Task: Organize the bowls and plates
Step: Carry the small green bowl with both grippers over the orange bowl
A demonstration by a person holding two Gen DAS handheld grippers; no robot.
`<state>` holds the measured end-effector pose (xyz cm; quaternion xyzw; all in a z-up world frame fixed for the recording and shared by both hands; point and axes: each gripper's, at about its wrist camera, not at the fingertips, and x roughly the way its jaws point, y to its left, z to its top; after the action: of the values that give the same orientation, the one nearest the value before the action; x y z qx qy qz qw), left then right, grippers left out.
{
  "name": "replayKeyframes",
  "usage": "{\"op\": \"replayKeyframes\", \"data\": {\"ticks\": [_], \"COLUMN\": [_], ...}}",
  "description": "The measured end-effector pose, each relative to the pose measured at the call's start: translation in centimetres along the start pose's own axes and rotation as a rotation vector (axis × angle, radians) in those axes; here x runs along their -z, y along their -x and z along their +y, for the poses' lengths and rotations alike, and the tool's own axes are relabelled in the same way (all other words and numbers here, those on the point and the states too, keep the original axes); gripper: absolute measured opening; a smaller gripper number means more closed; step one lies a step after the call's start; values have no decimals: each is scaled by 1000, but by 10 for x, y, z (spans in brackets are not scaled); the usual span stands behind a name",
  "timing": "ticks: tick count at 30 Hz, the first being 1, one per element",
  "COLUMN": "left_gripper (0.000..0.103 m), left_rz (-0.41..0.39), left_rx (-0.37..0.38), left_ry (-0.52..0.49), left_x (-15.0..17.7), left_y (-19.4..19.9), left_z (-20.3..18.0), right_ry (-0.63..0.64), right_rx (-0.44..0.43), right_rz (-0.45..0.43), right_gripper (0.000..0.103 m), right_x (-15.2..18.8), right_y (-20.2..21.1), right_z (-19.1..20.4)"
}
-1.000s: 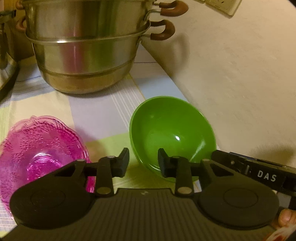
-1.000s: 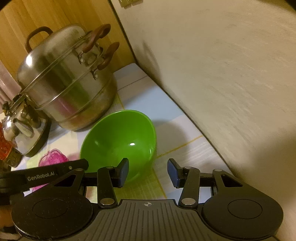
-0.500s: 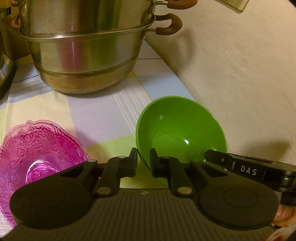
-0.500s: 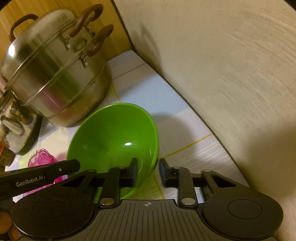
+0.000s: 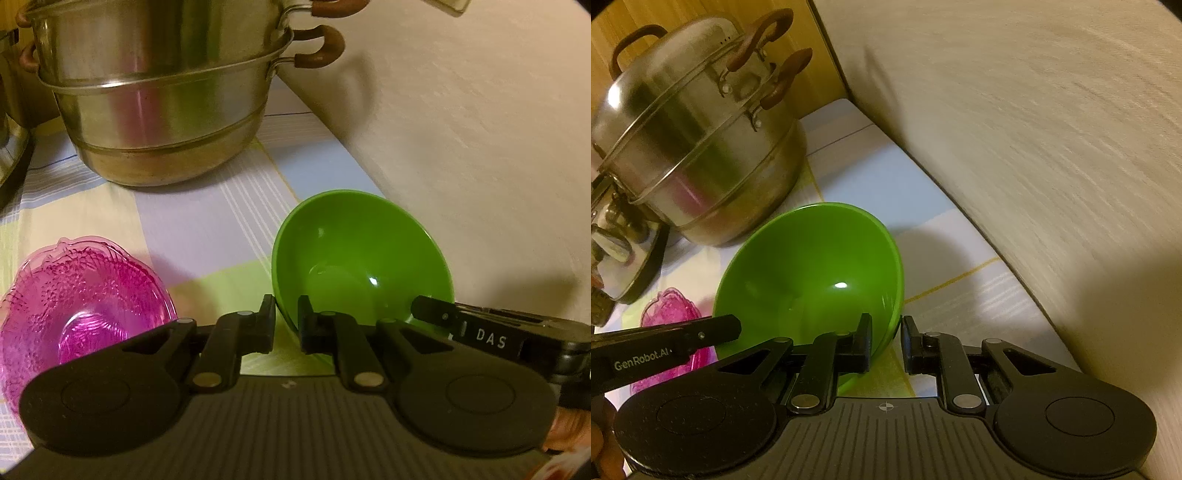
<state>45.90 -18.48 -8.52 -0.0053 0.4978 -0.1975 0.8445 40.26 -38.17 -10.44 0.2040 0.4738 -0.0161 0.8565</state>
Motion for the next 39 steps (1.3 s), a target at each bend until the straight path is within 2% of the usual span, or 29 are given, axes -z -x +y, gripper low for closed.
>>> {"op": "replayKeyframes", "data": {"ticks": [9,17,26,39], "left_gripper": [10,11,11,11], "left_rz": [-31,-67,-118,-178], "left_rx": [13,24,23,-11], "left_ry": [7,13,16,25], "left_x": [17,47,90,166], "left_y": [43,94,148,215], "left_z": [-18,-38,-48,-59], "right_ry": [10,48,79,54], "right_rx": [-9,-2,12,-38], "right_rz": [-42,-93,-125,-157], "right_gripper": [16,16,16,16], "right_x": [11,36,83,161], "right_y": [52,111,171,235], "right_z": [1,8,18,23]}}
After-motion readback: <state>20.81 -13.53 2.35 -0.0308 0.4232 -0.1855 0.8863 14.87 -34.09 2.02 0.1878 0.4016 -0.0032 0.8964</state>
